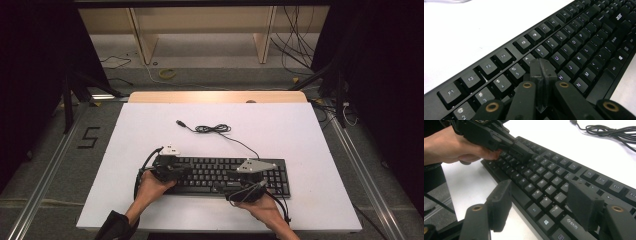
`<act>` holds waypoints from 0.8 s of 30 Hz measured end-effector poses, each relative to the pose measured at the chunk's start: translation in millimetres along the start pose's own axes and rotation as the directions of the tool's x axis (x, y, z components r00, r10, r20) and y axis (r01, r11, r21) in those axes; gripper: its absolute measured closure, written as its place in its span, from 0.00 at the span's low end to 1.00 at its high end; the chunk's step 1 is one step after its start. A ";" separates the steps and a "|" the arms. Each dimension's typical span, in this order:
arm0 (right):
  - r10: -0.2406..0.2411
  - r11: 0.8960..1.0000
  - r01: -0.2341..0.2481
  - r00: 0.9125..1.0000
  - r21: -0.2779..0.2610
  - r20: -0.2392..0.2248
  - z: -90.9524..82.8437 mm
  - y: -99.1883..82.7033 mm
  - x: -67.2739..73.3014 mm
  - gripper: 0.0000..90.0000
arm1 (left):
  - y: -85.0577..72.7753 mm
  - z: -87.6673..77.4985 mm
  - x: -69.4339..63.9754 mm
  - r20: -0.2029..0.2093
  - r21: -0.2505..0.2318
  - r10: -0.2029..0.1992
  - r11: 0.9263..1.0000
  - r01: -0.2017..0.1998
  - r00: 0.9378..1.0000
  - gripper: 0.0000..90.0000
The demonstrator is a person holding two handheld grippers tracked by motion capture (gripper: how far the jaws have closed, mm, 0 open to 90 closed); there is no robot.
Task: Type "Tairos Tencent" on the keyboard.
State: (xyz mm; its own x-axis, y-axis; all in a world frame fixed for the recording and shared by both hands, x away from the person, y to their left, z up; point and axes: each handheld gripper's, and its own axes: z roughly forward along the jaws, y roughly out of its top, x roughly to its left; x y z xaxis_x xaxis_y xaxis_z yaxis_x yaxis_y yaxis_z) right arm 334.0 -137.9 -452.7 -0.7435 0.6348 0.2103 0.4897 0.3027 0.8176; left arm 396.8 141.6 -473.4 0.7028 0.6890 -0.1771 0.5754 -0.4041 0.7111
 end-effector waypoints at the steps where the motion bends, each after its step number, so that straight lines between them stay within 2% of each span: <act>1: 0.000 1.000 0.000 1.000 0.000 0.000 -0.4 -0.1 0.0 0.42 | 0.0 0.3 0.1 -0.002 0.003 0.006 1.000 -0.006 1.000 0.99; 10: 0.004 1.000 -0.003 1.000 -0.004 0.002 -2.8 -1.1 -0.3 0.41 | -2.6 3.8 -0.1 -0.002 0.009 -0.005 1.000 0.005 1.000 0.99; 19: 0.005 1.000 -0.005 1.000 -0.005 0.010 -4.9 -2.0 -1.4 0.41 | -2.1 1.9 -0.4 -0.002 0.004 0.004 1.000 -0.004 1.000 0.99; 24: 0.009 1.000 -0.009 1.000 -0.008 0.013 -5.3 -2.1 -2.4 0.41 | -0.1 -2.7 -1.8 0.005 -0.005 0.008 1.000 -0.007 1.000 0.95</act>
State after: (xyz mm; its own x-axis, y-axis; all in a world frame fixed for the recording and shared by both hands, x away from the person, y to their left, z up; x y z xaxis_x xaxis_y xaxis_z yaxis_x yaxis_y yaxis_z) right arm 332.3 -143.9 -452.1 -0.7329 0.6467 0.2111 0.4930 0.2910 0.8199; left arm 394.3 142.1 -471.3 0.7090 0.6832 -0.1748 0.5682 -0.4065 0.7155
